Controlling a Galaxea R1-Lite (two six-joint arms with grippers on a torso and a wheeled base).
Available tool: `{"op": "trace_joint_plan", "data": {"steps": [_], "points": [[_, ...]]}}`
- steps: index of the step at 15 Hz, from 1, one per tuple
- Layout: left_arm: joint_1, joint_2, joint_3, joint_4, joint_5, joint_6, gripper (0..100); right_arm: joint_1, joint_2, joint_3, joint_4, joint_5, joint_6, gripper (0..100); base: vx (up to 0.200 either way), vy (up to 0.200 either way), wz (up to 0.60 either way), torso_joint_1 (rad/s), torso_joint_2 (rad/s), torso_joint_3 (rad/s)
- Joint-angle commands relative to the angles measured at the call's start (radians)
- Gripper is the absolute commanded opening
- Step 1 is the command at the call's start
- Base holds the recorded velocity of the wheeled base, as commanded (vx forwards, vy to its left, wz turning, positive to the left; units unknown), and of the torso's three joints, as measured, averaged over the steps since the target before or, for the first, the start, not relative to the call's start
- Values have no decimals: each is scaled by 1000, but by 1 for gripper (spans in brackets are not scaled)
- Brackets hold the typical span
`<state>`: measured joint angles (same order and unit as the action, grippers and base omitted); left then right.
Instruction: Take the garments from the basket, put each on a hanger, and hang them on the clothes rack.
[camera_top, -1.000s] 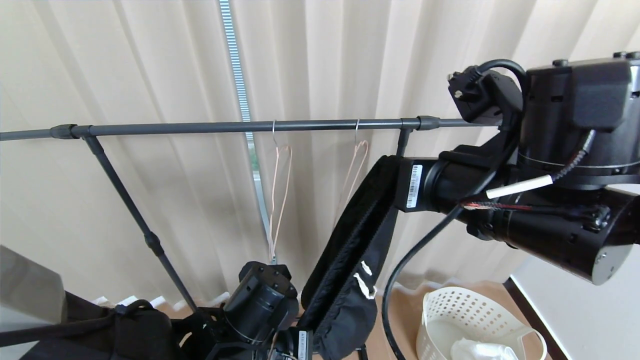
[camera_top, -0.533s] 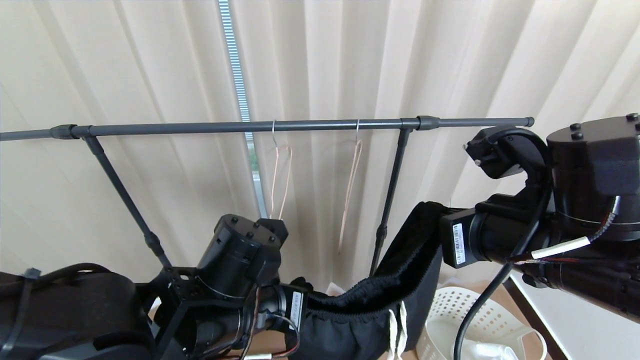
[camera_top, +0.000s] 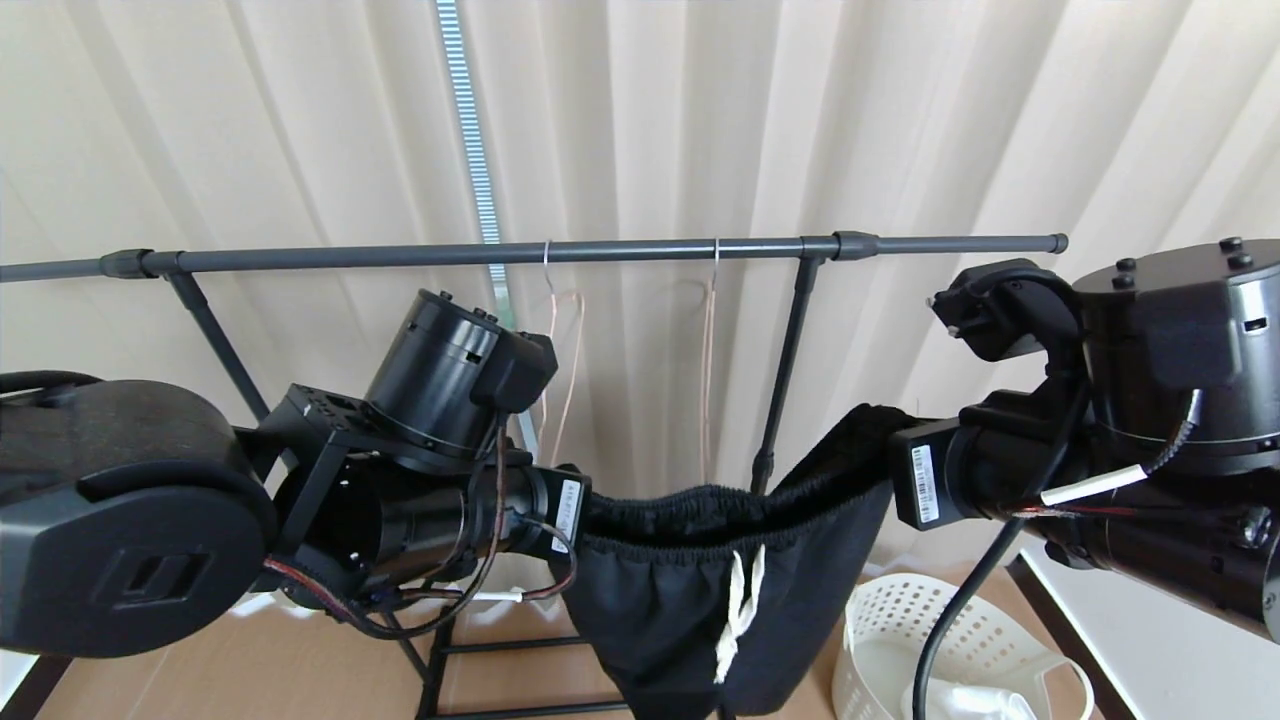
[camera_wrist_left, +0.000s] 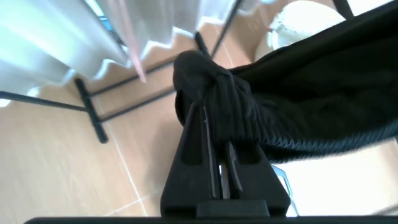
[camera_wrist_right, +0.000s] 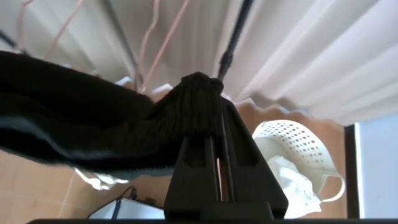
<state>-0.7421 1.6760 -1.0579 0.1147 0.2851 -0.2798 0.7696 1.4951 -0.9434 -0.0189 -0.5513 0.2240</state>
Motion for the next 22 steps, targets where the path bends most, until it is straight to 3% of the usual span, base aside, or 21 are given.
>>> {"op": "trace_joint_plan", "data": {"steps": [1,7,10,13,15,17,19,22], "points": [[32,-33,26,13,5,1,0,-30,20,-2,-3,-16,0,0,0,0,0,0,0,0],[112,-108,118,14,3,1,0,-147,53,-11,-12,-24,-6,0,0,0,0,0,0,0],[110,-104,111,13,2,4,0,-230,53,-9,-32,-24,-34,0,0,0,0,0,0,0],[102,-76,50,13,0,65,0,-274,47,-3,-32,-24,-52,0,0,0,0,0,0,0],[75,-45,-34,11,-4,105,0,-269,20,12,-19,-24,-63,0,0,0,0,0,0,0],[55,4,-102,11,-4,110,0,-239,-22,60,-19,-32,-134,0,0,0,0,0,0,0],[36,90,-203,11,-6,110,0,-142,-107,123,-1,-33,-206,0,0,0,0,0,0,0],[33,208,-361,10,-6,110,0,-15,-159,135,99,-30,-218,0,0,0,0,0,0,0]]}}
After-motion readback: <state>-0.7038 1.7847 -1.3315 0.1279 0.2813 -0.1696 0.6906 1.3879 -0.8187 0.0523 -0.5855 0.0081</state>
